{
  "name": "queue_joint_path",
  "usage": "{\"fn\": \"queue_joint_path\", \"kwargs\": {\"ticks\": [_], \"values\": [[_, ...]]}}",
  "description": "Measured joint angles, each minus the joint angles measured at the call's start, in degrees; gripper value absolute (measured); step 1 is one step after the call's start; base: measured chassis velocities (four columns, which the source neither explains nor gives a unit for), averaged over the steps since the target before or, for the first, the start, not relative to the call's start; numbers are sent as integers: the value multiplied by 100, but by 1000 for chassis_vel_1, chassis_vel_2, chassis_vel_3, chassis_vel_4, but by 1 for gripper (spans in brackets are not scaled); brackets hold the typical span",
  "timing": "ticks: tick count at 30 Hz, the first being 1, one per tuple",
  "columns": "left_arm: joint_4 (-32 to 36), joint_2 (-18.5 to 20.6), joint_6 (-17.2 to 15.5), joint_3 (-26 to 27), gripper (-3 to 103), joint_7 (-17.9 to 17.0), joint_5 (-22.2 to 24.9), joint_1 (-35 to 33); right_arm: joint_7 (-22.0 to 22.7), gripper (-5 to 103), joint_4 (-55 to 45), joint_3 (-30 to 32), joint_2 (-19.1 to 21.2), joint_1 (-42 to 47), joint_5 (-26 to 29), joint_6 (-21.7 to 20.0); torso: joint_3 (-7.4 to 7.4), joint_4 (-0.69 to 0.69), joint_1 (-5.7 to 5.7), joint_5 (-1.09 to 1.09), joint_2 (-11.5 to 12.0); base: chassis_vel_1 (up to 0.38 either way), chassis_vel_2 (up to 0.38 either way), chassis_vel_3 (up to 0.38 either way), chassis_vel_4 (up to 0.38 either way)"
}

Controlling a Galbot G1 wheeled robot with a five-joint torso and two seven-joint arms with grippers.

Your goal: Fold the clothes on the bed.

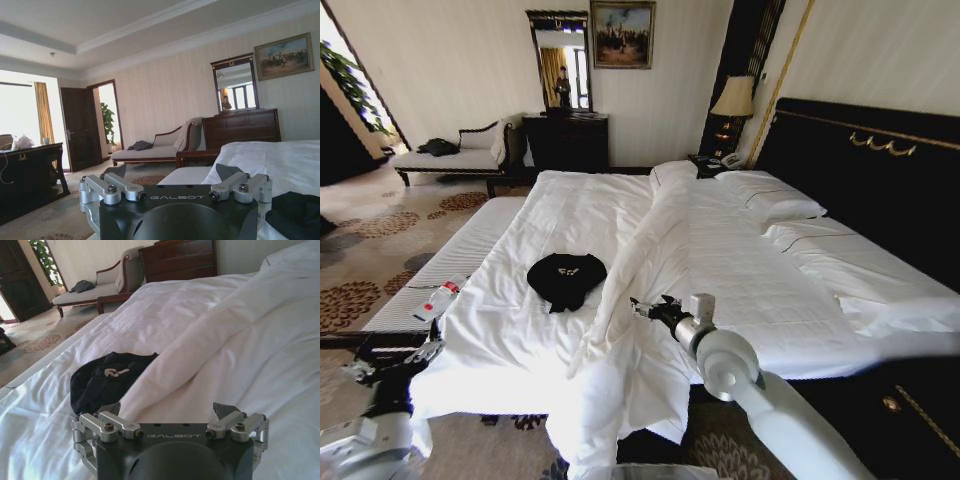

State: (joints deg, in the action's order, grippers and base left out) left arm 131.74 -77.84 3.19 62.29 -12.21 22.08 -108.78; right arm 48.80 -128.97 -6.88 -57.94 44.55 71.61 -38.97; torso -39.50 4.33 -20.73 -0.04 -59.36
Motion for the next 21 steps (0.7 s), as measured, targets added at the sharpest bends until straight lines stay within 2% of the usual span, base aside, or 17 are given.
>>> {"fn": "queue_joint_path", "kwargs": {"ticks": [3, 5, 6, 10, 21], "values": [[-7, -16, 9, -1, 100, 0, -13, 1, 130, 100, 60, -188, -90, -282, 178, -42, 0, -1, 0, 1, 0, 0, 0, 0, 0], [-25, -35, 28, -1, 100, -1, -25, 0, 496, 100, 218, -561, -318, -717, 535, -220, 0, -1, 0, -1, 0, 0, 0, 0, 0], [-25, -35, 28, -1, 100, -1, -25, 0, 496, 100, 218, -561, -318, -717, 535, -220, 0, -1, 0, -1, 0, 0, 0, 0, 0], [-48, -40, 53, 6, 100, -3, -29, 9, 1138, 100, 555, -1015, -640, -1083, 1071, -355, 0, -1, 0, 0, 0, 0, 0, 0, 0], [-135, -27, 124, 2, 100, -9, -54, 43, 1585, 100, 1184, -1445, -1135, -1239, 1184, -357, 1, 0, 0, 0, 0, 0, 0, 0, 0]]}}
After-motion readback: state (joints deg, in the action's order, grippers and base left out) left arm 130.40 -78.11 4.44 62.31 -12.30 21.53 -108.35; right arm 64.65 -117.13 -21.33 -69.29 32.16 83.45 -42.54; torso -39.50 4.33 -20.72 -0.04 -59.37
